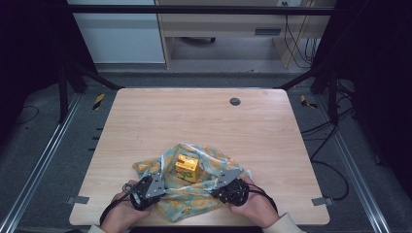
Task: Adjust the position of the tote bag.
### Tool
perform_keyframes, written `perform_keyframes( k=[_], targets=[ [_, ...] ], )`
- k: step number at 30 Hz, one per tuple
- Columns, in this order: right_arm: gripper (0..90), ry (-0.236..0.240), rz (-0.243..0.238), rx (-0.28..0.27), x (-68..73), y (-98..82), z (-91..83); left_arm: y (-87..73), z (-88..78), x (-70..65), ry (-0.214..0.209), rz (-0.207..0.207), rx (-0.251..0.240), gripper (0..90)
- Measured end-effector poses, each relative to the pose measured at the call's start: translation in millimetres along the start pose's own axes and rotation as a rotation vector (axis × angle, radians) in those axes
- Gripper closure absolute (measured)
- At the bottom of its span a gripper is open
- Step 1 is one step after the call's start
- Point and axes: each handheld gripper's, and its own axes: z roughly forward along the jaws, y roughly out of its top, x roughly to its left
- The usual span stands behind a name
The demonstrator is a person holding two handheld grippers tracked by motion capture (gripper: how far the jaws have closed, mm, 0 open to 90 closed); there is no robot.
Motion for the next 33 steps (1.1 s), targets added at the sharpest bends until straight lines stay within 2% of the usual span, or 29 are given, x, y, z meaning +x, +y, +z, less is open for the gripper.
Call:
perform_keyframes(
  k=[3,7,12,15,20,25,29,33],
  targets=[
    [88.8,0.001,-0.009,-0.02,0.9,1.2,-2.0,0.5,-1.9,0.4,0.01,-0.001,-0.01,90.0],
    [76.4,-0.011,-0.001,-0.059,1.5,3.3,-9.4,2.6,-7.9,1.2,0.029,-0.005,-0.071,89.9],
    [64.1,-0.028,0.025,-0.088,-0.1,1.1,-18.8,3.1,-10.2,0.5,0.027,-0.003,-0.094,89.9],
    [55.0,-0.06,0.037,-0.119,-1.6,2.6,-26.1,4.2,-11.9,0.3,0.022,-0.003,-0.119,89.9],
    [44.3,-0.087,0.039,-0.15,-4.1,4.3,-38.7,3.5,-12.1,-0.7,0.029,0.004,-0.108,89.9],
    [38.3,-0.116,0.062,-0.175,-11.6,1.2,-53.0,2.9,-10.5,-2.0,0.027,0.01,-0.095,89.9],
    [36.4,-0.143,0.079,-0.205,-17.9,3.7,-66.2,2.4,-8.8,-5.1,0.027,0.021,-0.08,89.8],
    [36.2,-0.165,0.07,-0.222,-24.4,14.3,-74.5,1.7,-5.7,-7.7,0.025,0.032,-0.058,89.8]
  ],
)
